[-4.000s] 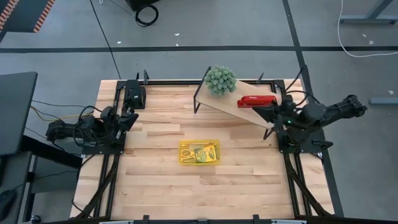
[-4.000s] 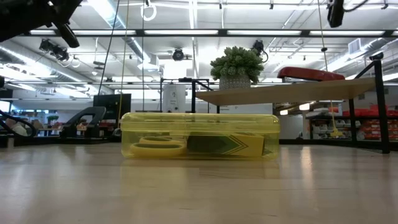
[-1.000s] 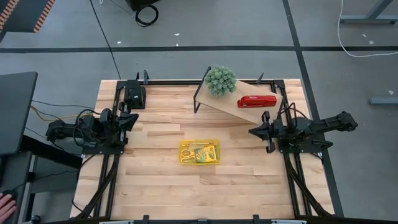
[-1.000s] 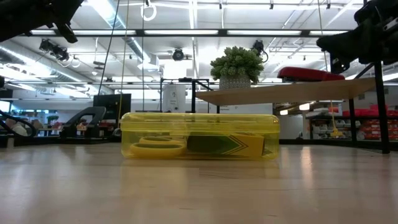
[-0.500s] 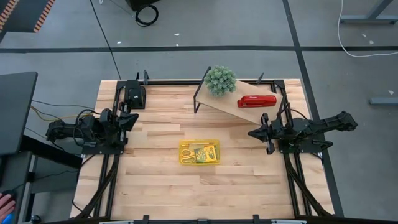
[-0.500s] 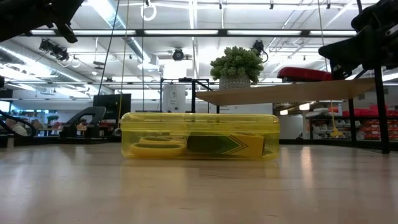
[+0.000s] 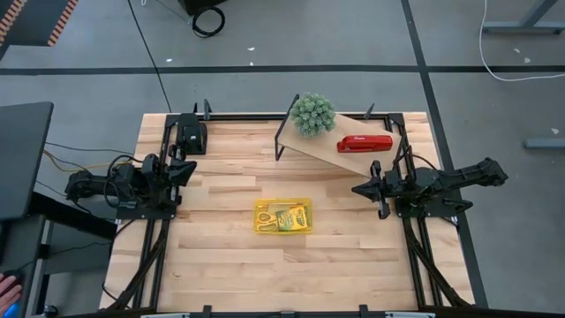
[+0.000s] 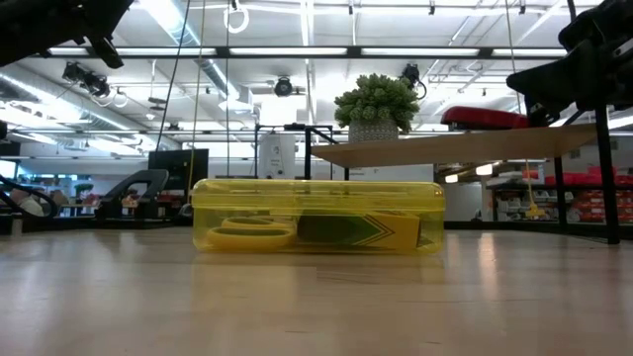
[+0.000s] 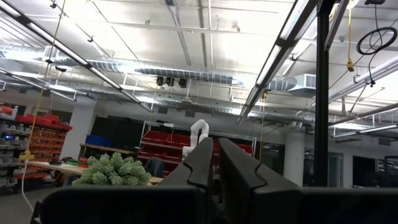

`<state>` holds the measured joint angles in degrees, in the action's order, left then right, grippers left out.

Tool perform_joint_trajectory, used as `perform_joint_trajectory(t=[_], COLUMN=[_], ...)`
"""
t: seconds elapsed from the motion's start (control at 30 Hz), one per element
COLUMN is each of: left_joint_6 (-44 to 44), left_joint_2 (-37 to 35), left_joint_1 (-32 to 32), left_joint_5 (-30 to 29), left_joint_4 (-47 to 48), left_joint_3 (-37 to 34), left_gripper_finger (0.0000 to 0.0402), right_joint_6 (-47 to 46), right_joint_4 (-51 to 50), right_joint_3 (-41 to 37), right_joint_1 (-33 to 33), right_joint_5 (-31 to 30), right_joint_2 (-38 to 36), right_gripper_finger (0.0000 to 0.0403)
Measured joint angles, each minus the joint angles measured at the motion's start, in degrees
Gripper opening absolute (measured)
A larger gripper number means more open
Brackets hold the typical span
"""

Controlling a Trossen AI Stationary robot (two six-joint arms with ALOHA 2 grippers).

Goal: Pack school essentials
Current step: Return to Home Position

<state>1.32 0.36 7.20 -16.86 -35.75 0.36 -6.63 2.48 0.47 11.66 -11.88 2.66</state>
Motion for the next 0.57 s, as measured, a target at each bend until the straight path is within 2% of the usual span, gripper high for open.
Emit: perform_joint_trajectory(t=[0.57], left_joint_6=[0.0], left_joint_2=[0.0], left_joint_1=[0.0], left_joint_5=[0.0], left_joint_4=[0.0], left_joint_3=[0.0], left_gripper_finger=[0.0028], right_joint_6=[0.0], right_joint_4=[0.0], right_joint_3=[0.0], right_joint_1=[0.0], right_joint_5=[0.0], right_joint_2=[0.0], right_gripper_finger=[0.0006])
